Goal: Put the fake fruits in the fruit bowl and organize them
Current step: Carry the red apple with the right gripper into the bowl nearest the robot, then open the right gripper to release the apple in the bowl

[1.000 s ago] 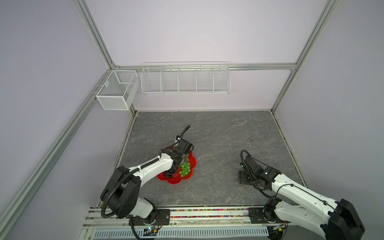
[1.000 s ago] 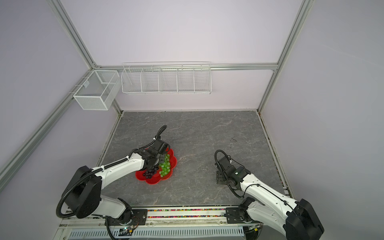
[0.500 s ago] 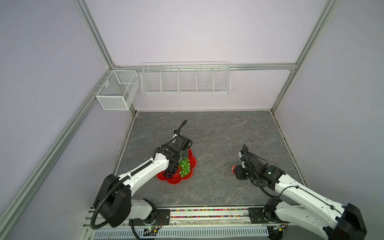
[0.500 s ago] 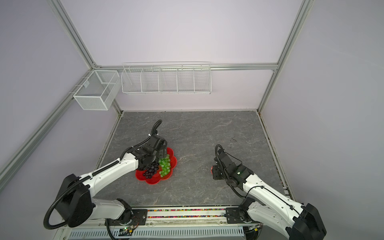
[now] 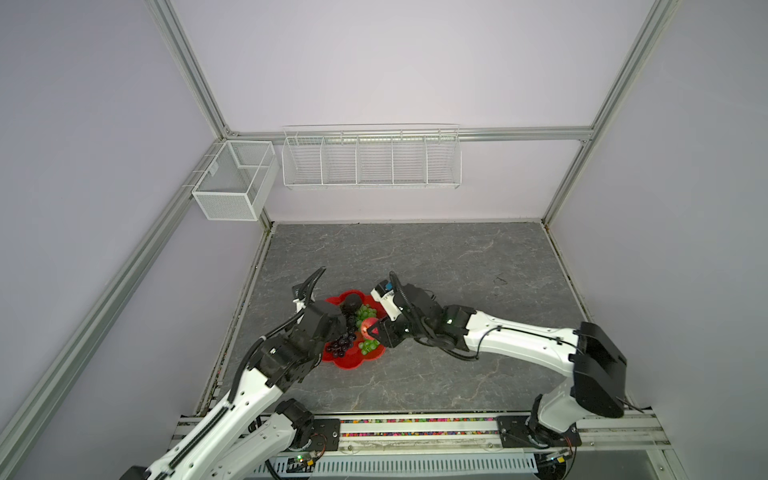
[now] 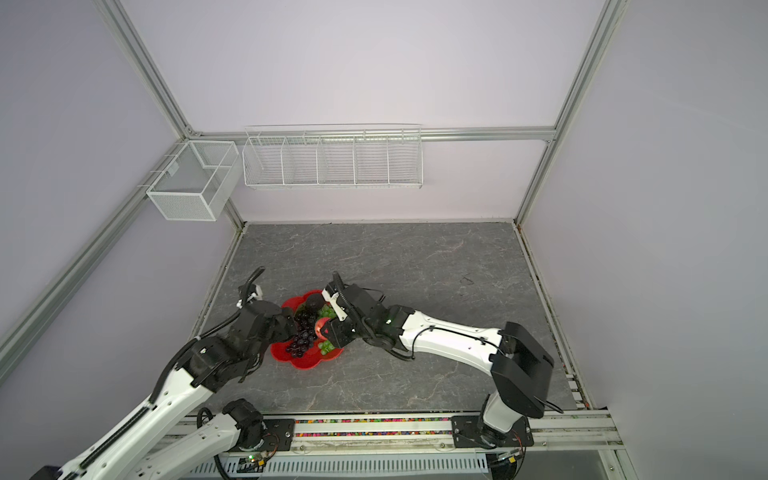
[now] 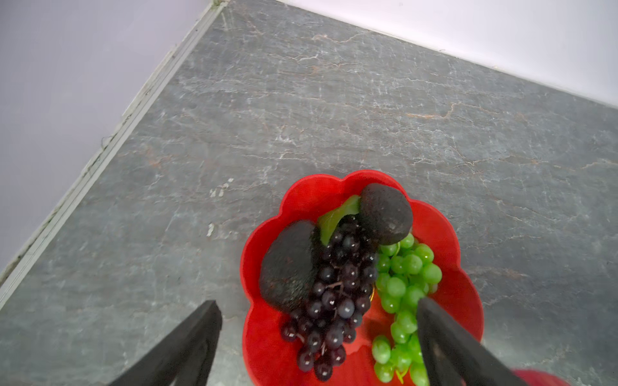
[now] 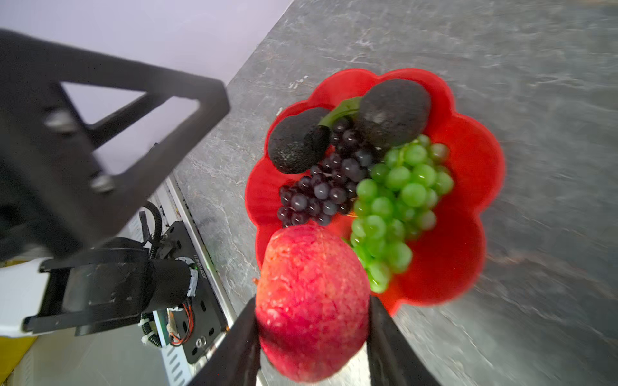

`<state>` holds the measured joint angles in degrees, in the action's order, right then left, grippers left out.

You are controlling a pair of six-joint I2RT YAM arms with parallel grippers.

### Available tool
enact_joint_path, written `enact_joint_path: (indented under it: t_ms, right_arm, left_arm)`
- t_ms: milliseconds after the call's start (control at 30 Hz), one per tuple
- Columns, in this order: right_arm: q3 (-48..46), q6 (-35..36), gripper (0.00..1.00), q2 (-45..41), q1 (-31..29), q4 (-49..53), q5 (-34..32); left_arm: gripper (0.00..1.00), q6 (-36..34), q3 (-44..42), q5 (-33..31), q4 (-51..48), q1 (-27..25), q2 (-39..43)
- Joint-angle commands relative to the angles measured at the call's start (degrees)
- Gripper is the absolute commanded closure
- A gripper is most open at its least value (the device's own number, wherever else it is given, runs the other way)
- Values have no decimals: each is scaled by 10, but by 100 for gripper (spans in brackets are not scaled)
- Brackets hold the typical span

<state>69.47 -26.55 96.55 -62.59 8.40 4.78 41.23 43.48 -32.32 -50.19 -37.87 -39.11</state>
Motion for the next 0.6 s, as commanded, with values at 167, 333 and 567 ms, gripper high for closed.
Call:
enact_joint_path:
  t_ms: [167,333,567]
  right_arm:
    - [82,4,51,113,-20,-2,20]
    - [117,19,42,151,-20,16,10]
    - [122,46,23,107,-17,48,-49]
  left_arm:
    - [1,59,10,-66,-80,4,79]
    - [1,44,17,-85,-60,4,83]
    - [1,14,18,-93,-28,4,68]
